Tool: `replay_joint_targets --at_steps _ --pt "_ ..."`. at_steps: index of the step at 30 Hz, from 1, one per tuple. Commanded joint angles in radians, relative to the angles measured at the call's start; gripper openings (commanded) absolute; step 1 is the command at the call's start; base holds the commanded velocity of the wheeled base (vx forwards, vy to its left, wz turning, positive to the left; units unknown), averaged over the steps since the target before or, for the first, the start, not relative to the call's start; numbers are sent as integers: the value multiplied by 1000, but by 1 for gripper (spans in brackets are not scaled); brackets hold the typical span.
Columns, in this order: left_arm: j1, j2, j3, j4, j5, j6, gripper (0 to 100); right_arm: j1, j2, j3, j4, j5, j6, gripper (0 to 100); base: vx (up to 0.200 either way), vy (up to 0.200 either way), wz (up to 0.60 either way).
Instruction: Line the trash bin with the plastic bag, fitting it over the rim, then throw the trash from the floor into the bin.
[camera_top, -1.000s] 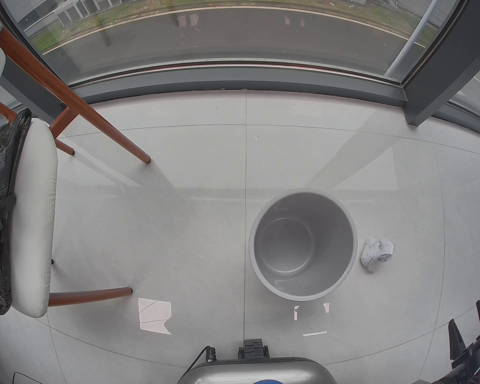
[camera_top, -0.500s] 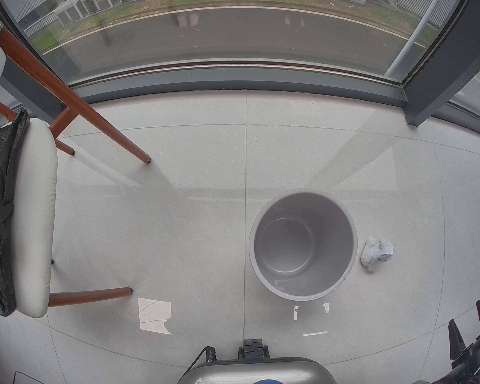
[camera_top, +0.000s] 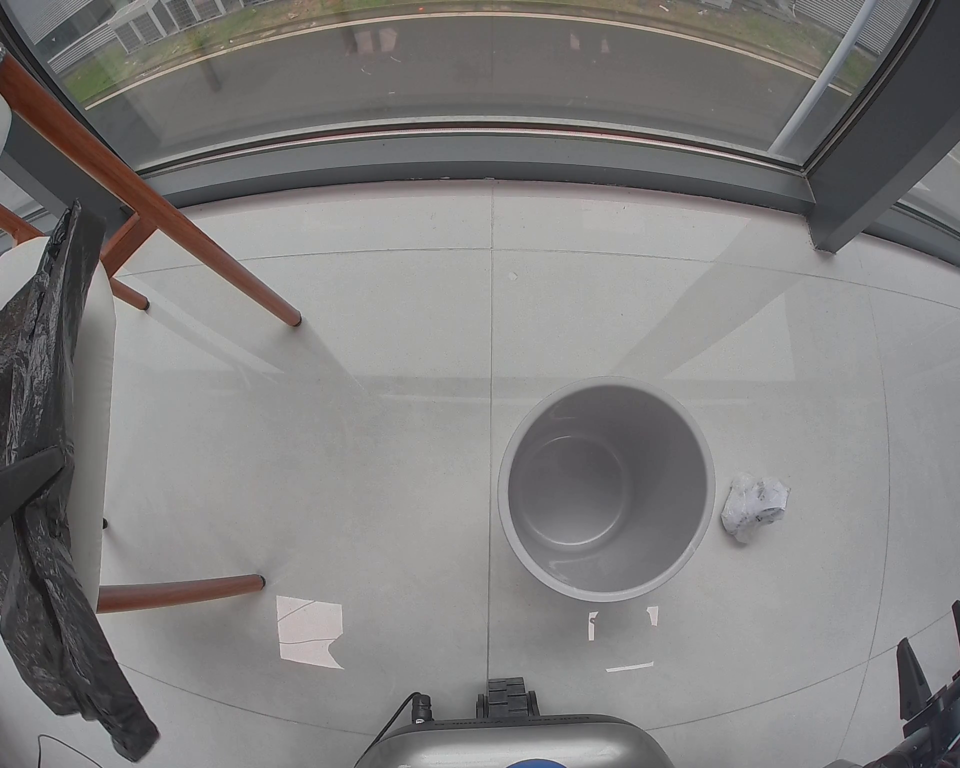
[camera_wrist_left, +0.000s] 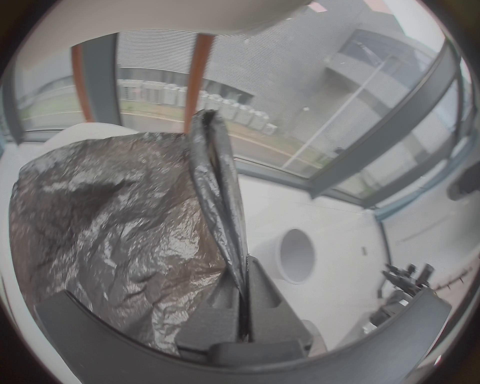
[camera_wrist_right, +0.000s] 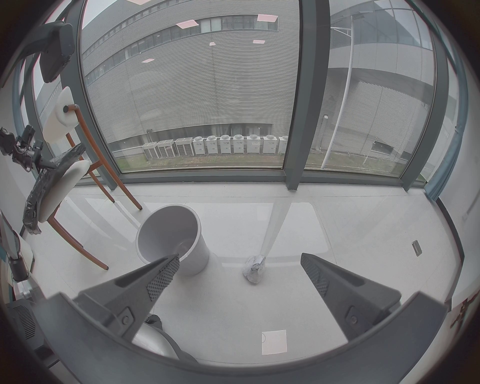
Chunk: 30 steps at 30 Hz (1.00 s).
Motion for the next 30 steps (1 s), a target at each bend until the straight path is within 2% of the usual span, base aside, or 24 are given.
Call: replay_joint_targets --at_steps 1,2,5,12,19,26,29,30 --pt "-24 -77 -9 -8 -193 2 0 0 -16 16 0 0 0 100 0 0 0" --pt "-24 -88 -8 -6 -247 2 0 0 -16 16 0 0 0 100 0 0 0" --pt "-24 -88 -3 -5 -302 0 0 0 -16 16 0 0 0 100 0 0 0" --pt "-24 -97 26 -5 -321 2 0 0 -16 16 0 0 0 100 0 -200 0" --pt "-24 -130 49 -3 -460 0 0 0 -16 16 0 0 0 100 0 -200 0" --pt "-24 -134 51 -5 -479 -4 0 0 -16 16 0 0 0 100 0 -200 0" --pt "-24 -140 51 -5 -502 -4 0 0 -16 16 0 0 0 100 0 -200 0" --pt "-24 -158 51 -3 -537 -6 0 0 -16 16 0 0 0 100 0 -200 0"
